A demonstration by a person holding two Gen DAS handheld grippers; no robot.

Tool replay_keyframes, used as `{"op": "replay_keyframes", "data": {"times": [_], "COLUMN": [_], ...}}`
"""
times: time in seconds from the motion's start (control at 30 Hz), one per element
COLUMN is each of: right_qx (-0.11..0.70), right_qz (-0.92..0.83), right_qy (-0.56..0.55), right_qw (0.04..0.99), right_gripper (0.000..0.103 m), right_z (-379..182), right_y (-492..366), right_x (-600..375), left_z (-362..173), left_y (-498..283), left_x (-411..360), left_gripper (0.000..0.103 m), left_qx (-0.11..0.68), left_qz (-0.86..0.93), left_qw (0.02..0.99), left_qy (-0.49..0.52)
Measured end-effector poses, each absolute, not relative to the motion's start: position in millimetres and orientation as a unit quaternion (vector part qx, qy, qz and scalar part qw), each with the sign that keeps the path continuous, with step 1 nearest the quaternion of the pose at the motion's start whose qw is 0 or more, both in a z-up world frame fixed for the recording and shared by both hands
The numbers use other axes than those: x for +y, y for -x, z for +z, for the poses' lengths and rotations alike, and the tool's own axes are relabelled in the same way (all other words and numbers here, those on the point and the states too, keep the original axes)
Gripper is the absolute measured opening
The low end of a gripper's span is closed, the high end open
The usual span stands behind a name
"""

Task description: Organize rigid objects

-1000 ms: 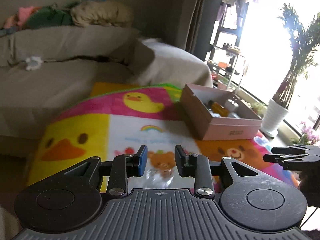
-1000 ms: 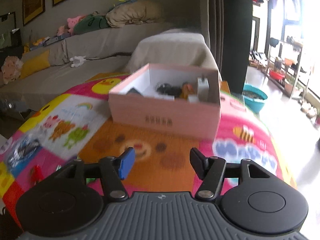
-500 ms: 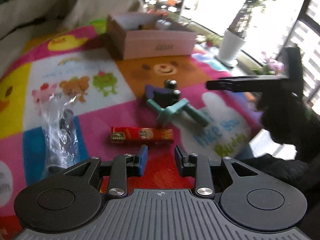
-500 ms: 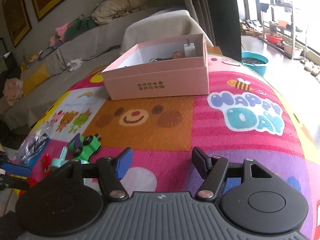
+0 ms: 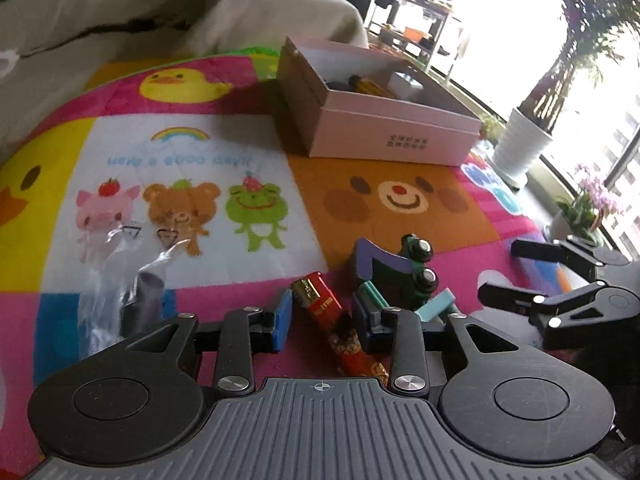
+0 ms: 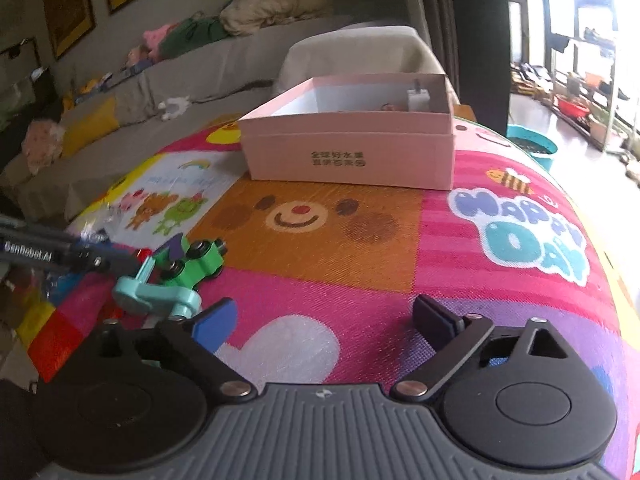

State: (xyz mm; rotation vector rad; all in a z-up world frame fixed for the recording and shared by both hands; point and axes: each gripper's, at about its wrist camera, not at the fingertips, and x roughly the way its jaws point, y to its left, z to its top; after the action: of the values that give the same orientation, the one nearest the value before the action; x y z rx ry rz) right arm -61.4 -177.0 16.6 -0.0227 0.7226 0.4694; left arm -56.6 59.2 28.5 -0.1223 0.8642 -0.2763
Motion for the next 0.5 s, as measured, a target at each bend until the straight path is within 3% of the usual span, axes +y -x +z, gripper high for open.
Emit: {"op": "replay_keyframes", "data": {"times": [0.13, 0.37, 0.5], "right_qx": [0.338, 0.352, 0.353], "right_qz": [0.227, 0.231, 0.300], "right_qy": [0.063, 0.016, -0.018], "right_qw": [0.911, 0.907, 0.886], "right_gripper": [0.097, 0.095, 0.093], "right_z": [12.9, 20.4, 34.2], "right_y": [68.4, 63.3, 68.9], "right_x": [-166.6, -173.5, -164.2], "left_z": [28.1, 32.1, 54.4], "left_y": [58.7, 69.4, 91.7], "left_x": [57.3, 59.0, 75.4], "left_gripper": [0.036, 0.036, 0.036], "left_qx": [0.415, 0.414, 0.375], "left_qz": [-0.133, -0.145, -0.136], "left_qw": [0.899, 0.897, 0.917], "left_qy": [0.050, 0.046, 0.035]}}
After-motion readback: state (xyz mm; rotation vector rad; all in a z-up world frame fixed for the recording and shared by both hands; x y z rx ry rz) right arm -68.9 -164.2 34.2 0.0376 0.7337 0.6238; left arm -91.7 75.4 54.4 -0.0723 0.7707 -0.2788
